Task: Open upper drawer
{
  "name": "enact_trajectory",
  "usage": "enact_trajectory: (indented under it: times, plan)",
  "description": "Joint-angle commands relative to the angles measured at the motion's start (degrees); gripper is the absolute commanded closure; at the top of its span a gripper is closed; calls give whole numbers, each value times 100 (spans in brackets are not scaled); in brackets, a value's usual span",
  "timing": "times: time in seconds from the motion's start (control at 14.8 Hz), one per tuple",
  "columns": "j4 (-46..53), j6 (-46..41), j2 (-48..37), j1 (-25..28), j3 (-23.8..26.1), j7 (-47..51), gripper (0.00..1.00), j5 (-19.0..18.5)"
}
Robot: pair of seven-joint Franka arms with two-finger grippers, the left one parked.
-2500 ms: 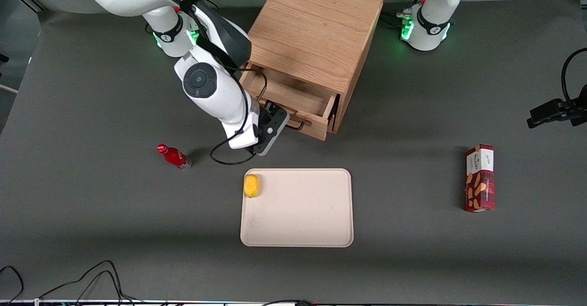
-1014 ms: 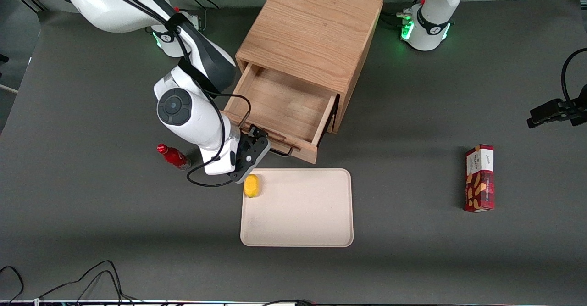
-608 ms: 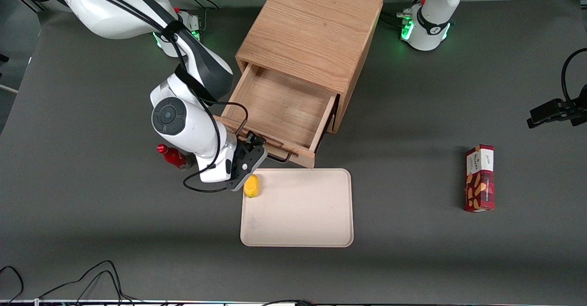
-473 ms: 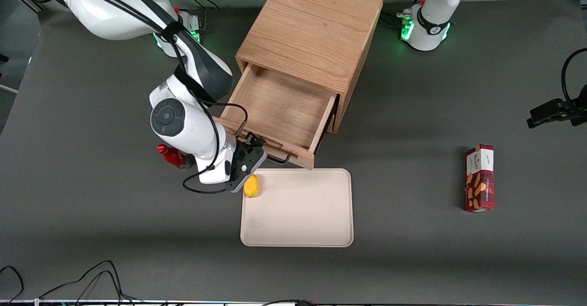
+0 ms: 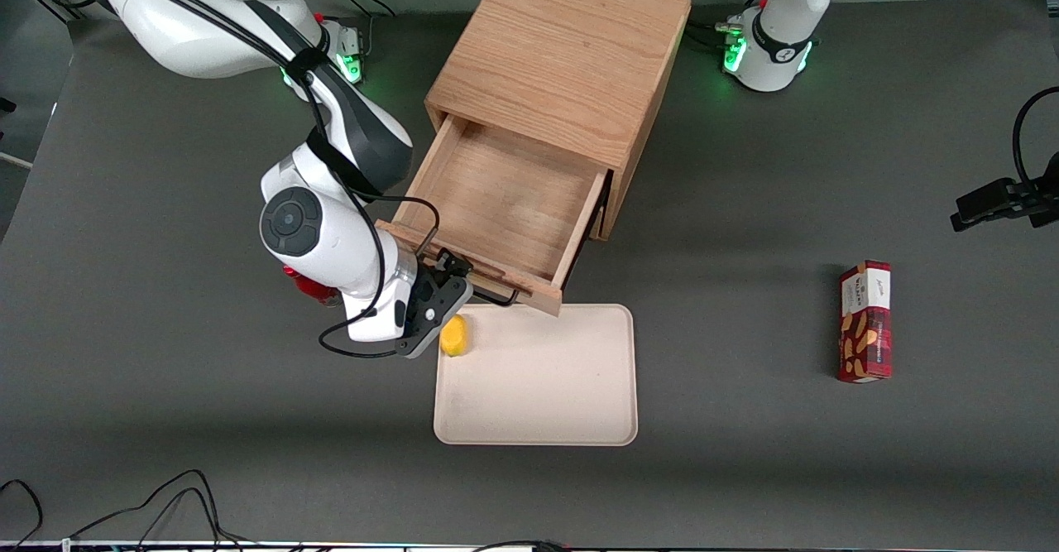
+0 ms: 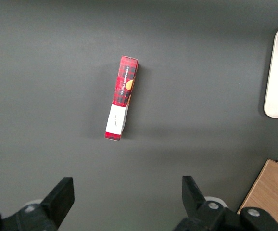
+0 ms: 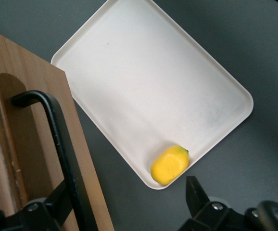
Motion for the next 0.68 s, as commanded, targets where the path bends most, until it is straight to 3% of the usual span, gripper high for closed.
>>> enact_trajectory:
  times: [0.0,0.61]
  plan:
    - [248,-110,120,21,-65,1,0,-172]
    - [458,-355,128,21,-162,28,0,-145]
